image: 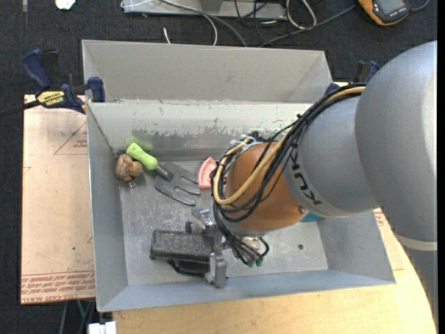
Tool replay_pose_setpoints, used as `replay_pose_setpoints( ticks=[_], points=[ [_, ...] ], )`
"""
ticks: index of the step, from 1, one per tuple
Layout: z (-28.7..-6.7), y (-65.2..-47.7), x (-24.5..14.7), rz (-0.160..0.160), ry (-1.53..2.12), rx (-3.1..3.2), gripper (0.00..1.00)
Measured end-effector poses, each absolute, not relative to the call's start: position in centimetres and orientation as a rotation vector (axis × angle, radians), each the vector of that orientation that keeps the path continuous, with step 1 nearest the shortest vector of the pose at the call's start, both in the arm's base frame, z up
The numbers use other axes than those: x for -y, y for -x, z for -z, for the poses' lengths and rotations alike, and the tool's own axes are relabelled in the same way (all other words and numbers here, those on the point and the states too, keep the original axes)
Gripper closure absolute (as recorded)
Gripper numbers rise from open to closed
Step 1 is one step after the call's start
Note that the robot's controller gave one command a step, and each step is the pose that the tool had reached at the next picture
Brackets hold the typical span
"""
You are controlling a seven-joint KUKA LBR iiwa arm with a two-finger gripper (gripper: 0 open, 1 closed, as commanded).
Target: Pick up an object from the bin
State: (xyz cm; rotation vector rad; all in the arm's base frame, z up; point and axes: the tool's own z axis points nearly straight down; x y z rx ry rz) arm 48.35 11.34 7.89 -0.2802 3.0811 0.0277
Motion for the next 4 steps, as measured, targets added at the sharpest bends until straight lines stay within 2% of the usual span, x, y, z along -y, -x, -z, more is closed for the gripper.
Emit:
replay_pose_setpoints(
  ticks=[1,2,3,4],
  points=[
    [-7.0,-48.6,-15.2,-0.038,-0.02,-3.1,1.0],
    [-7.1,-48.6,-15.2,-0.038,-0.02,-3.1,1.0],
    [-13.9,-49.1,-14.1,-0.034,0.022,-3.105,1.0],
    [-20.7,-49.7,-14.6,-0.032,0.086,-3.107,1.0]
  ],
)
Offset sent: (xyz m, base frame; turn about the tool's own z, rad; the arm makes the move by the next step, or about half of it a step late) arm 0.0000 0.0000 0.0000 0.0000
